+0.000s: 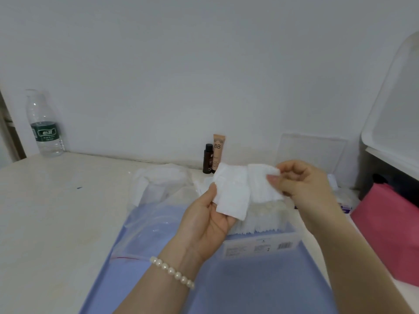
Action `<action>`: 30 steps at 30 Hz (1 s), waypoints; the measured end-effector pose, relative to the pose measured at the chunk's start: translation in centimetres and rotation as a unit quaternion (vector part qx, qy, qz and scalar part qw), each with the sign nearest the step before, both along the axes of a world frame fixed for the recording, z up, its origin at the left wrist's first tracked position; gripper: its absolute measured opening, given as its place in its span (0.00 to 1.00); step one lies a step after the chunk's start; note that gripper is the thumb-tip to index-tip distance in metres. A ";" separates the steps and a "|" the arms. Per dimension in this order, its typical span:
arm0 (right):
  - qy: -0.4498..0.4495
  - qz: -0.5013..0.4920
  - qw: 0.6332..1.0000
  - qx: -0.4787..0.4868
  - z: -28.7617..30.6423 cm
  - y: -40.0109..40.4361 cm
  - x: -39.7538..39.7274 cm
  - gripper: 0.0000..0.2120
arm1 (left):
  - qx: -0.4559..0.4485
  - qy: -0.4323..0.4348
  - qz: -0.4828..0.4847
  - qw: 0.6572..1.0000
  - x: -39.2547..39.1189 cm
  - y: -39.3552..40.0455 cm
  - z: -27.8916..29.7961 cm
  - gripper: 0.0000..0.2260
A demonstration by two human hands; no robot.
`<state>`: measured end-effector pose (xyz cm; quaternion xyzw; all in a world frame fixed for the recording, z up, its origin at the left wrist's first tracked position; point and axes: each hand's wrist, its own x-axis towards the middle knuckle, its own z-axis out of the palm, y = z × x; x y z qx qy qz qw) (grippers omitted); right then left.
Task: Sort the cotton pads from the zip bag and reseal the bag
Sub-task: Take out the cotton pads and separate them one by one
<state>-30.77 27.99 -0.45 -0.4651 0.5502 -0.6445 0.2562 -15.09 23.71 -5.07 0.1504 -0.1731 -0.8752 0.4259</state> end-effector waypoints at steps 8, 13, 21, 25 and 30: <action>-0.246 0.142 0.956 0.073 0.9 0.4 0.2 0.16 | -0.049 0.007 0.058 0.997 -0.8 0.2 -0.5 0.13; -0.152 0.127 0.976 0.092 -0.3 -0.1 3.0 0.07 | -0.088 0.016 0.106 0.990 -1.1 0.2 -0.4 0.14; -0.099 0.066 0.990 0.077 -1.5 -0.7 4.1 0.06 | -0.073 0.024 0.110 0.991 -1.1 0.4 -0.2 0.13; -0.080 0.053 0.993 0.071 -1.7 -0.8 4.3 0.07 | -0.052 0.040 0.106 0.992 -1.1 0.6 -0.2 0.14; 0.017 -0.021 0.999 0.042 -2.4 -1.2 5.1 0.12 | -0.027 0.058 0.096 0.993 -1.0 0.6 -0.1 0.14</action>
